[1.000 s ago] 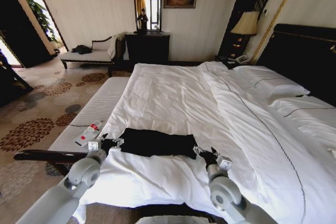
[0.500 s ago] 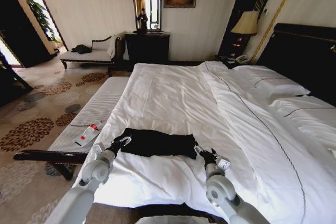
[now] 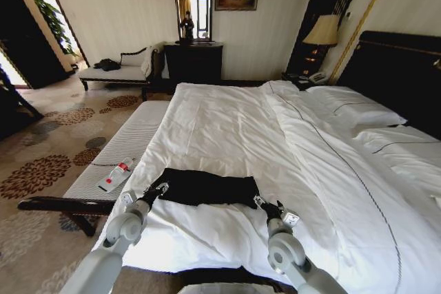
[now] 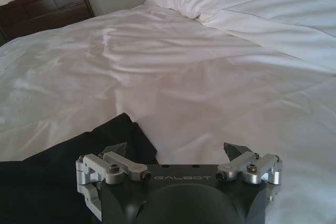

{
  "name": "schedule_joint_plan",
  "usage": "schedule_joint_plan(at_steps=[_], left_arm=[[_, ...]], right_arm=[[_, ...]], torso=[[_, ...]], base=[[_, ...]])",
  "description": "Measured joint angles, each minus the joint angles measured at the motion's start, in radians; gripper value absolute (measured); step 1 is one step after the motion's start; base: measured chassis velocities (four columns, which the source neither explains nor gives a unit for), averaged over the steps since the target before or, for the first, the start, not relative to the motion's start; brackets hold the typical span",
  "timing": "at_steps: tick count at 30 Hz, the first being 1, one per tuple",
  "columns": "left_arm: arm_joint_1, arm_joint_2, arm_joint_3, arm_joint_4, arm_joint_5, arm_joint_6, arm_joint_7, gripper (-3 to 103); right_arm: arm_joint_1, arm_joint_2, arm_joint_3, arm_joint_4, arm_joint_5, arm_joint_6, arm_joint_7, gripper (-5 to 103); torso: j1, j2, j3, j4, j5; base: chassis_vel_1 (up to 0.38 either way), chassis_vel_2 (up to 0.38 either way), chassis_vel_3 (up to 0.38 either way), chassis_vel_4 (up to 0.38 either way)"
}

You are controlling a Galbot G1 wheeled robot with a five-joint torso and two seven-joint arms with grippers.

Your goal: Fold the clothes on the bed.

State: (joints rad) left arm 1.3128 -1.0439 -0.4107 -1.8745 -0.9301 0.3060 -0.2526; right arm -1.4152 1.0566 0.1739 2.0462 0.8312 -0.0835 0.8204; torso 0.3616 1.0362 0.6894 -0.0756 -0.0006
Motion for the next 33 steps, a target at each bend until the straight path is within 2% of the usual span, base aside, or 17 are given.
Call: schedule_joint_plan(at_steps=[2,3,6,7,9,10,12,21,24,28,33], left_arm=[[0.003,0.002,-0.002,0.005,0.005,0.000,-0.001,38],[0.003,0.002,-0.002,0.005,0.005,0.000,-0.001,38],[0.012,0.006,-0.011,-0.002,0.006,0.000,-0.001,22],[0.012,0.006,-0.011,-0.002,0.006,0.000,-0.001,22],[0.017,0.008,-0.019,-0.009,0.005,0.000,-0.001,11],[0.018,0.009,-0.022,-0.011,0.005,0.000,-0.001,11],[0.026,0.012,-0.033,-0.018,0.002,0.000,0.001,2],[0.059,0.029,-0.085,-0.030,-0.010,-0.001,0.025,0],[0.079,0.034,-0.106,-0.049,-0.016,-0.002,0.036,0],[0.093,0.038,-0.113,-0.054,-0.004,-0.009,0.048,0],[0.105,0.033,-0.112,-0.050,0.026,-0.022,0.064,0]], right_arm=[[-0.002,-0.003,0.003,0.000,0.001,0.000,0.008,100],[-0.002,-0.003,0.003,0.000,0.001,0.000,0.008,100],[-0.004,-0.004,0.005,-0.004,0.001,0.000,0.016,100],[-0.004,-0.004,0.005,-0.004,0.001,0.000,0.016,100],[-0.004,-0.003,0.005,-0.008,0.001,0.000,0.018,100],[-0.004,-0.002,0.006,-0.009,0.001,0.000,0.018,100],[-0.004,-0.001,0.006,-0.011,0.000,0.000,0.019,100],[-0.005,-0.003,0.010,-0.002,0.032,0.002,0.016,100],[-0.006,0.000,0.011,0.035,0.101,0.004,0.010,100],[-0.009,0.003,0.009,0.048,0.127,0.007,-0.006,100],[0.019,0.004,0.033,0.023,0.201,0.014,-0.098,100]], torso=[[0.000,0.000,0.000,0.0000,-0.0001],[0.000,0.000,0.000,0.0000,-0.0001],[0.000,0.000,0.000,0.0001,0.0000],[0.000,0.000,0.000,0.0001,0.0000],[0.000,0.000,0.000,0.0000,0.0000],[0.000,0.000,0.000,-0.0001,0.0000],[0.000,0.000,0.000,-0.0001,-0.0001],[0.000,0.000,0.000,-0.0001,-0.0001],[0.000,0.000,0.000,0.0000,-0.0001],[0.000,0.000,0.000,0.0000,0.0000],[0.000,0.000,0.000,0.0001,0.0000]], base=[[0.000,0.000,0.000,0.000],[0.000,0.000,0.000,0.000],[0.000,0.000,0.000,0.000],[0.000,0.000,0.000,0.000],[0.000,0.000,0.000,0.000],[0.000,0.000,0.000,0.000],[0.000,0.000,0.000,0.000],[0.000,0.000,0.000,0.000],[0.000,0.000,0.000,0.000],[0.000,0.000,0.000,0.000],[0.000,0.000,0.000,0.000]])
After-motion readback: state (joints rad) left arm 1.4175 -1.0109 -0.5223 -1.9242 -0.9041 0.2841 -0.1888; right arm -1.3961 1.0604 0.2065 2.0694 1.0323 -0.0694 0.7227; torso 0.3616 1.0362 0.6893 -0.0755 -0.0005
